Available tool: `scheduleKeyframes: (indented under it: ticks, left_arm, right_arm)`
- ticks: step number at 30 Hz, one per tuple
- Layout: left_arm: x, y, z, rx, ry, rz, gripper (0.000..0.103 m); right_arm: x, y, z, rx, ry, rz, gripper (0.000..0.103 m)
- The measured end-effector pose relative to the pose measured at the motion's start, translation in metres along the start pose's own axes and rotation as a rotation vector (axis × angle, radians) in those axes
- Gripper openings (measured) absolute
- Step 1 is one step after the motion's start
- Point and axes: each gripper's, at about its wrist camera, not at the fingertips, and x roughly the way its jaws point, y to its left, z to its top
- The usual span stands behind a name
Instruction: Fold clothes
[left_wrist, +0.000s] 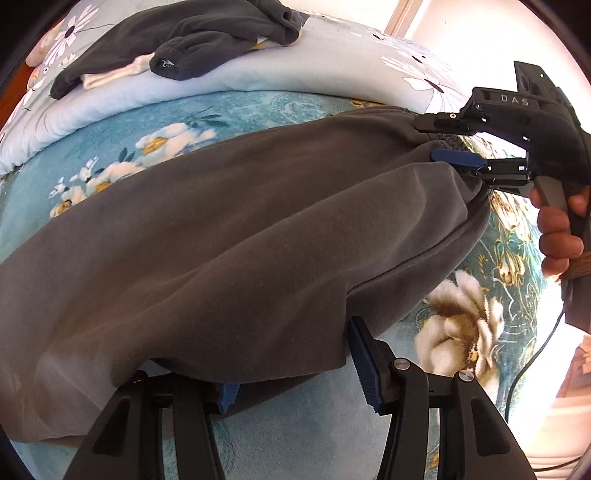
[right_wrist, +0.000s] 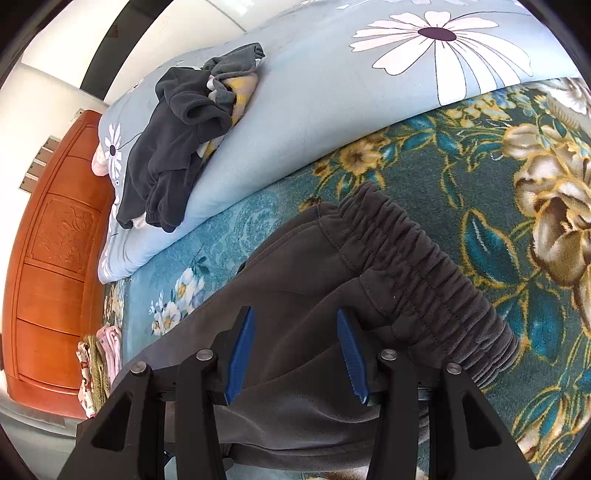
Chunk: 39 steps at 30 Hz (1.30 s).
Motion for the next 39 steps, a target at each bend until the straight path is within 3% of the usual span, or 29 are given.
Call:
scheduleKeyframes:
  ticks: [1,2,5,12,15,19,24,28,34,37,39]
  left_arm:
    - [-0.002,0.000,-0.001,0.001,-0.011,-0.008,0.048]
    - [-0.004,0.000,-0.002,0.013,-0.015,-0.010,0.032]
    - [-0.008,-0.003,-0.006,0.049,0.000,-0.051,0.013]
    - [-0.043,-0.006,-0.017,0.046,0.025,-0.281,0.011]
    - [-0.024,-0.004,-0.018,0.000,0.111,-0.316,0.011]
    - [-0.003,-0.010,-0.024,0.003,0.225,-0.296,0.011]
    - [-0.009,-0.004,-0.021,-0.044,0.204,-0.308,0.013]
    - [-0.034,0.010,-0.020,-0.118,0.143,-0.349,0.018]
    - [-0.095,0.072,-0.041,-0.326,-0.051,-0.458,0.045]
    - [-0.130,0.136,-0.069,-0.550,-0.230,-0.405,0.047]
    - [-0.156,0.190,-0.107,-0.810,-0.378,-0.279,0.048]
  right_arm:
    - [0.000,0.000,0.000,0.001,0.002,0.001,0.047]
    - [0.000,0.000,0.000,0.002,0.003,0.001,0.047]
    - [0.000,0.000,0.001,0.007,0.004,0.000,0.047]
    - [-0.007,0.005,0.001,-0.032,0.004,-0.022,0.047]
    - [-0.003,-0.002,0.000,-0.021,0.036,-0.051,0.047]
    - [0.001,-0.004,-0.005,-0.041,0.062,-0.080,0.047]
    - [0.005,0.003,-0.007,-0.104,0.086,-0.132,0.047]
    - [0.000,0.015,-0.011,-0.120,0.064,-0.170,0.047]
    - [-0.001,0.055,-0.018,-0.211,0.046,-0.191,0.048]
    - [0.008,0.077,-0.022,-0.229,0.066,-0.185,0.048]
    - [0.019,0.092,-0.029,-0.236,0.092,-0.178,0.048]
